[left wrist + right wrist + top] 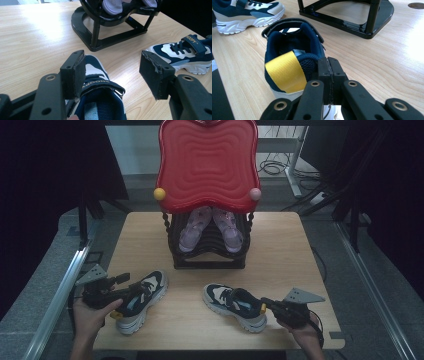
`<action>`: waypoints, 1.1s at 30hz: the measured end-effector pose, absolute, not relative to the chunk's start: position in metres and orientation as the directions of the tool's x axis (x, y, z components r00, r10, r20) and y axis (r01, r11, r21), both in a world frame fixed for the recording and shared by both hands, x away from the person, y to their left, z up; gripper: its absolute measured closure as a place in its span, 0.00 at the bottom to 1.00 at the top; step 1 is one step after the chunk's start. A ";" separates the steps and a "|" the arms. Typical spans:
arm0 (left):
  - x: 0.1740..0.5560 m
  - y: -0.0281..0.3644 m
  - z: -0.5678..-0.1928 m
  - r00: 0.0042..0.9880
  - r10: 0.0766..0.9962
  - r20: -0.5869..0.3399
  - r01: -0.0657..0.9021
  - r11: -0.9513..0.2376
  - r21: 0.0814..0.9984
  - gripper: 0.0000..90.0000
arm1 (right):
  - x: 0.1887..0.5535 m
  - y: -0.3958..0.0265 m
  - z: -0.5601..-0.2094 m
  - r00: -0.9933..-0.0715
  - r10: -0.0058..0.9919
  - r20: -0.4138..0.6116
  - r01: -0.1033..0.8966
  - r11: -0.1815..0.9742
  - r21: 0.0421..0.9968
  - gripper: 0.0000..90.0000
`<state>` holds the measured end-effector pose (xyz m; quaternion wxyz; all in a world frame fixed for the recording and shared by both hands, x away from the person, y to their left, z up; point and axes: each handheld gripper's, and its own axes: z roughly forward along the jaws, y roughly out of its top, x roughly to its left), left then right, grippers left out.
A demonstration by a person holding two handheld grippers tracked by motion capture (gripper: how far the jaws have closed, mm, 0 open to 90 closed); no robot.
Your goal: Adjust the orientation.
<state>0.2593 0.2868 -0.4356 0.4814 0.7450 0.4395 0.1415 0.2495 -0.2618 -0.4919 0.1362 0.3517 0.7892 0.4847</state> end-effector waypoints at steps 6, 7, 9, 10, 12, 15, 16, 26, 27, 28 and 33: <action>0.260 0.287 -0.436 0.574 0.791 -0.212 0.521 -0.153 0.840 0.42 | 0.245 -0.261 -0.493 -0.718 0.684 0.126 0.421 0.283 0.862 1.00; 0.260 0.287 -0.436 0.574 0.791 -0.212 0.522 -0.153 0.839 0.42 | 0.244 -0.260 -0.492 -0.719 0.683 0.128 0.423 0.284 0.861 1.00; 0.260 0.287 -0.437 0.575 0.790 -0.212 0.523 -0.155 0.838 0.42 | 0.243 -0.259 -0.492 -0.724 0.679 0.122 0.416 0.289 0.862 1.00; 0.260 0.286 -0.437 0.575 0.790 -0.212 0.523 -0.156 0.838 0.42 | 0.242 -0.259 -0.492 -0.725 0.678 0.121 0.416 0.291 0.862 1.00; 0.260 0.286 -0.437 0.576 0.789 -0.213 0.524 -0.157 0.837 0.42 | 0.241 -0.258 -0.492 -0.730 0.674 0.119 0.413 0.295 0.861 1.00; 0.260 0.286 -0.437 0.577 0.789 -0.212 0.525 -0.159 0.836 0.42 | 0.241 -0.257 -0.492 -0.730 0.674 0.116 0.412 0.297 0.862 1.00; 0.260 0.286 -0.437 0.577 0.789 -0.212 0.525 -0.159 0.836 0.42 | 0.241 -0.257 -0.492 -0.730 0.673 0.117 0.412 0.297 0.861 1.00; 0.261 0.290 -0.437 0.567 0.795 -0.215 0.529 -0.152 0.835 0.42 | 0.245 -0.261 -0.495 -0.711 0.691 0.130 0.416 0.265 0.870 0.99; 0.261 0.291 -0.437 0.566 0.796 -0.216 0.531 -0.151 0.834 0.42 | 0.245 -0.262 -0.495 -0.709 0.693 0.131 0.414 0.259 0.873 0.99; 0.261 0.291 -0.438 0.564 0.797 -0.216 0.533 -0.151 0.833 0.42 | 0.245 -0.262 -0.494 -0.705 0.696 0.137 0.418 0.251 0.873 0.99; 0.262 0.294 -0.440 0.557 0.801 -0.221 0.540 -0.147 0.829 0.42 | 0.246 -0.264 -0.494 -0.697 0.704 0.140 0.417 0.239 0.877 0.98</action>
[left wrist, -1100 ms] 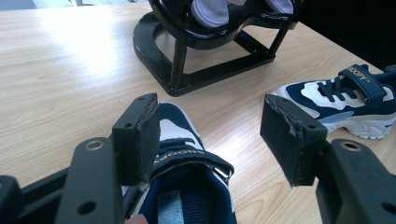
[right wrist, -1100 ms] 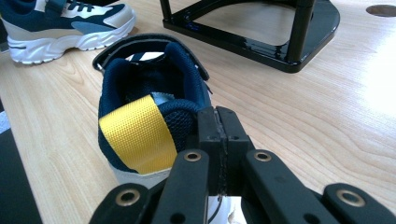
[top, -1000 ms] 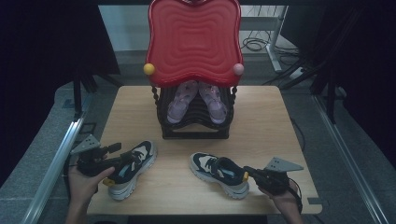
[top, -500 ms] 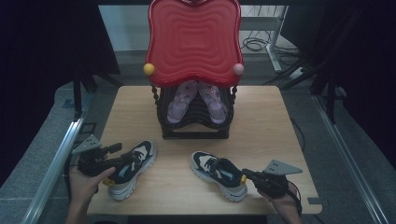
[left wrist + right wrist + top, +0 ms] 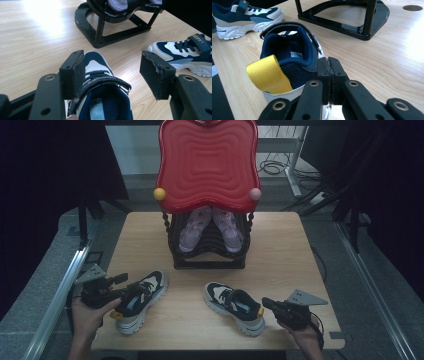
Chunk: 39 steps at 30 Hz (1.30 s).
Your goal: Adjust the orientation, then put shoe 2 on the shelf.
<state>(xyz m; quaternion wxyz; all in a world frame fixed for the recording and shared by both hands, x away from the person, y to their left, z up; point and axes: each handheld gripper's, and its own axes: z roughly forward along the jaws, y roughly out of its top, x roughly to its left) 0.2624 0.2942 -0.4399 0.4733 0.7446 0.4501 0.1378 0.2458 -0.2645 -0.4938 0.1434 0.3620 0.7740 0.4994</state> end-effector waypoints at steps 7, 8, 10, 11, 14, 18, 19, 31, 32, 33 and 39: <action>0.263 0.300 -0.446 0.546 0.802 -0.242 0.558 -0.133 0.819 0.42 | 0.248 -0.262 -0.494 -0.704 0.695 0.145 0.417 0.239 0.877 0.96; 0.263 0.302 -0.447 0.545 0.802 -0.244 0.561 -0.133 0.817 0.42 | 0.249 -0.262 -0.494 -0.706 0.694 0.142 0.411 0.239 0.880 0.95; 0.263 0.305 -0.449 0.540 0.803 -0.253 0.569 -0.127 0.813 0.42 | 0.250 -0.261 -0.494 -0.709 0.691 0.144 0.411 0.238 0.880 0.94; 0.264 0.307 -0.450 0.540 0.801 -0.258 0.575 -0.127 0.808 0.41 | 0.250 -0.260 -0.494 -0.710 0.689 0.144 0.412 0.240 0.879 0.93; 0.268 0.312 -0.458 0.532 0.800 -0.277 0.603 -0.128 0.788 0.40 | 0.251 -0.261 -0.496 -0.710 0.689 0.145 0.413 0.240 0.879 0.92; 0.273 0.315 -0.468 0.518 0.805 -0.291 0.633 -0.131 0.763 0.40 | 0.251 -0.262 -0.496 -0.705 0.694 0.146 0.413 0.233 0.880 0.90; 0.274 0.316 -0.470 0.516 0.804 -0.297 0.640 -0.131 0.757 0.40 | 0.251 -0.263 -0.496 -0.705 0.694 0.149 0.413 0.230 0.881 0.89; 0.275 0.322 -0.481 0.520 0.788 -0.331 0.672 -0.138 0.727 0.44 | 0.252 -0.264 -0.496 -0.699 0.698 0.156 0.422 0.227 0.878 0.84; 0.275 0.323 -0.482 0.520 0.787 -0.331 0.673 -0.140 0.726 0.44 | 0.252 -0.265 -0.496 -0.698 0.698 0.156 0.423 0.227 0.877 0.84; 0.275 0.322 -0.482 0.524 0.785 -0.330 0.675 -0.147 0.723 0.45 | 0.252 -0.265 -0.496 -0.699 0.699 0.154 0.422 0.229 0.877 0.84; 0.276 0.322 -0.484 0.540 0.774 -0.330 0.684 -0.175 0.708 0.50 | 0.252 -0.263 -0.497 -0.700 0.698 0.150 0.420 0.232 0.877 0.83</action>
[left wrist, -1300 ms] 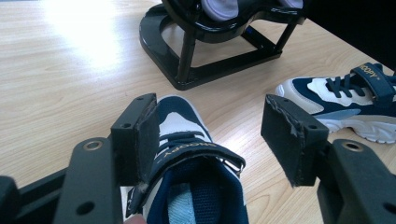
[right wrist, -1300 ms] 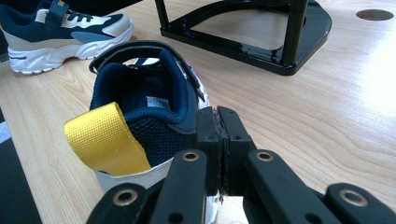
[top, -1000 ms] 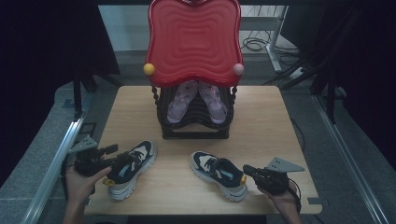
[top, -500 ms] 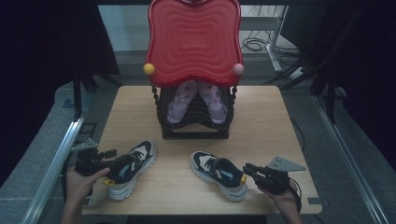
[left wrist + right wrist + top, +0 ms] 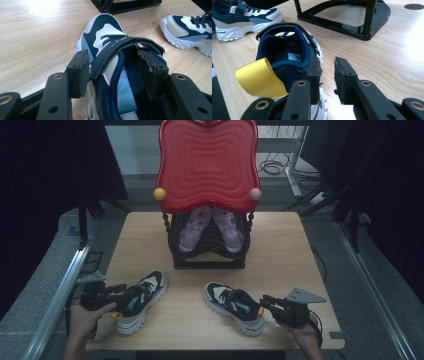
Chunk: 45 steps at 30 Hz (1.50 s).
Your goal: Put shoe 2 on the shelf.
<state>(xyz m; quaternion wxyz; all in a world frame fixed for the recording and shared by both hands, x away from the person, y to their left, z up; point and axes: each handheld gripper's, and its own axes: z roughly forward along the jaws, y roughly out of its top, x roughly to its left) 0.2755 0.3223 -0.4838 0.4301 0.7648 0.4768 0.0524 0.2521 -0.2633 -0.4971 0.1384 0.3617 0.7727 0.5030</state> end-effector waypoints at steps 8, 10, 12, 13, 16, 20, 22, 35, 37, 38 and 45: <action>0.280 0.325 -0.492 0.534 0.784 -0.317 0.705 -0.205 0.679 0.58 | 0.251 -0.264 -0.498 -0.696 0.702 0.147 0.423 0.236 0.875 0.82; 0.281 0.325 -0.493 0.536 0.781 -0.320 0.708 -0.210 0.674 0.61 | 0.251 -0.265 -0.498 -0.693 0.705 0.151 0.428 0.233 0.873 0.82; 0.282 0.326 -0.494 0.538 0.780 -0.318 0.706 -0.212 0.675 0.63 | 0.252 -0.264 -0.498 -0.694 0.704 0.153 0.428 0.232 0.874 0.82; 0.282 0.325 -0.495 0.543 0.777 -0.319 0.704 -0.214 0.677 0.64 | 0.252 -0.264 -0.499 -0.694 0.703 0.152 0.427 0.233 0.873 0.82; 0.282 0.325 -0.495 0.552 0.771 -0.317 0.699 -0.222 0.680 0.69 | 0.252 -0.263 -0.499 -0.697 0.702 0.149 0.426 0.237 0.873 0.82; 0.281 0.325 -0.495 0.561 0.771 -0.300 0.691 -0.237 0.682 0.72 | 0.252 -0.264 -0.499 -0.697 0.700 0.159 0.429 0.229 0.874 0.81; 0.281 0.325 -0.495 0.562 0.771 -0.299 0.690 -0.239 0.683 0.73 | 0.252 -0.264 -0.498 -0.696 0.699 0.168 0.430 0.218 0.876 0.80; 0.281 0.324 -0.494 0.550 0.780 -0.297 0.694 -0.229 0.683 0.75 | 0.263 -0.264 -0.469 -0.735 0.635 0.238 0.425 0.157 0.892 0.60; 0.281 0.324 -0.494 0.550 0.780 -0.297 0.694 -0.229 0.683 0.75 | 0.268 -0.260 -0.461 -0.753 0.613 0.241 0.417 0.161 0.895 0.60; 0.281 0.324 -0.494 0.550 0.780 -0.297 0.694 -0.229 0.683 0.75 | 0.270 -0.256 -0.458 -0.762 0.602 0.239 0.417 0.173 0.892 0.60; 0.281 0.325 -0.494 0.549 0.780 -0.300 0.694 -0.226 0.683 0.75 | 0.292 -0.230 -0.449 -0.803 0.558 0.211 0.433 0.303 0.849 0.59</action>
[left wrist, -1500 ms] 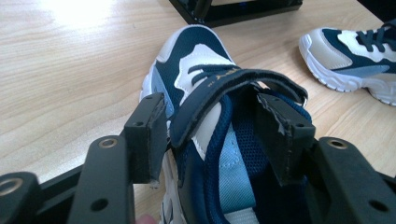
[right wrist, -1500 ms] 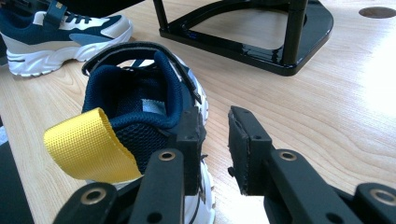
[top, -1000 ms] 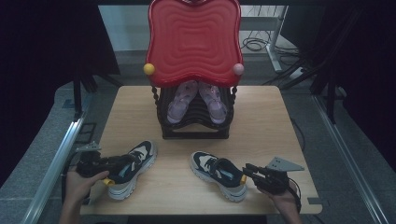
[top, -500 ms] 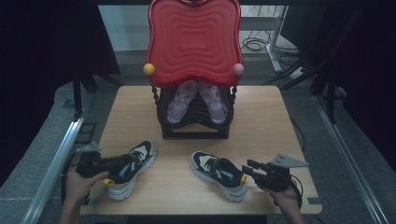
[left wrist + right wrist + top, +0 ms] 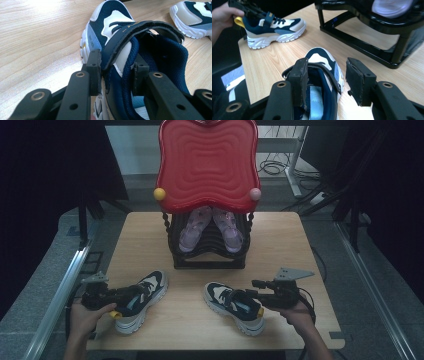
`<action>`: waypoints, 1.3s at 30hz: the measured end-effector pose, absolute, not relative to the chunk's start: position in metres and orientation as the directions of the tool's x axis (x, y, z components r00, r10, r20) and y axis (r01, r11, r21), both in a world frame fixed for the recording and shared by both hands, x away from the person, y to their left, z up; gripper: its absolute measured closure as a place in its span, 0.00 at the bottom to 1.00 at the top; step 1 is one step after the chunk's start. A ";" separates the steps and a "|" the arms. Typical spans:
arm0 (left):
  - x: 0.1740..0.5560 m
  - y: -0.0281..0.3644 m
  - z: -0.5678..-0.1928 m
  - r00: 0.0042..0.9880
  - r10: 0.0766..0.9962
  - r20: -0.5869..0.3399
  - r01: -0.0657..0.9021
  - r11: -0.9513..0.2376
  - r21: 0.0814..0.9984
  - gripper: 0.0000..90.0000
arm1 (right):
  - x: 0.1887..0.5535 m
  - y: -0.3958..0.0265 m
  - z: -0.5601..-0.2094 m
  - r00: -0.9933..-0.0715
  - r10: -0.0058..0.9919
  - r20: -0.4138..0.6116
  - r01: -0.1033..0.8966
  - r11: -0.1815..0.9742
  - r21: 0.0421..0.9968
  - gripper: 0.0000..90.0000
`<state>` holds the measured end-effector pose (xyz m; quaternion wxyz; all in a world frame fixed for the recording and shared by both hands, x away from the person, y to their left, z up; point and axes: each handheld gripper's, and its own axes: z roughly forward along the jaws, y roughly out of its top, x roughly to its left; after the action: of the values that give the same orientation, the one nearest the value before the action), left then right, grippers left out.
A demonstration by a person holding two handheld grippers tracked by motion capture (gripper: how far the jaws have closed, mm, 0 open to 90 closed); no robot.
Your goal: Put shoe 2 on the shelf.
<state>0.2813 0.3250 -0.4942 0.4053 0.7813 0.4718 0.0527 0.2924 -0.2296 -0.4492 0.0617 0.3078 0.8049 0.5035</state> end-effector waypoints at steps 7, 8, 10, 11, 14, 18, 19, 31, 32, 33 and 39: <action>0.281 0.325 -0.494 0.549 0.780 -0.302 0.695 -0.225 0.683 0.75 | 0.310 -0.214 -0.454 -0.807 0.540 0.239 0.471 0.345 0.812 0.59; 0.281 0.325 -0.494 0.549 0.780 -0.301 0.695 -0.225 0.683 0.75 | 0.312 -0.212 -0.455 -0.808 0.535 0.248 0.478 0.347 0.807 0.59; 0.281 0.325 -0.494 0.549 0.780 -0.301 0.695 -0.225 0.683 0.75 | 0.314 -0.210 -0.457 -0.808 0.532 0.255 0.486 0.355 0.799 0.59; 0.281 0.325 -0.494 0.548 0.780 -0.302 0.695 -0.224 0.683 0.75 | 0.315 -0.208 -0.460 -0.808 0.531 0.255 0.491 0.368 0.790 0.60; 0.281 0.325 -0.495 0.548 0.779 -0.305 0.695 -0.221 0.684 0.75 | 0.315 -0.207 -0.463 -0.809 0.528 0.257 0.496 0.378 0.782 0.60; 0.281 0.325 -0.495 0.547 0.780 -0.305 0.696 -0.221 0.684 0.74 | 0.315 -0.206 -0.467 -0.812 0.522 0.262 0.503 0.398 0.767 0.60; 0.281 0.325 -0.495 0.546 0.780 -0.305 0.696 -0.220 0.684 0.74 | 0.315 -0.206 -0.467 -0.812 0.519 0.267 0.507 0.399 0.764 0.60; 0.281 0.325 -0.495 0.544 0.781 -0.306 0.697 -0.217 0.683 0.75 | 0.320 -0.206 -0.471 -0.805 0.509 0.304 0.545 0.436 0.716 0.62; 0.281 0.325 -0.495 0.544 0.781 -0.307 0.697 -0.217 0.683 0.75 | 0.321 -0.207 -0.471 -0.803 0.510 0.308 0.551 0.438 0.710 0.63; 0.281 0.325 -0.495 0.545 0.780 -0.307 0.697 -0.218 0.683 0.75 | 0.322 -0.207 -0.472 -0.802 0.508 0.315 0.555 0.437 0.708 0.63; 0.281 0.325 -0.495 0.544 0.781 -0.307 0.697 -0.217 0.683 0.75 | 0.326 -0.207 -0.478 -0.796 0.513 0.321 0.573 0.469 0.672 0.67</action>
<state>0.2814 0.3253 -0.4948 0.4077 0.7782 0.4749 0.0513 0.3260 -0.2072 -0.4777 -0.0370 0.3170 0.8562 0.4062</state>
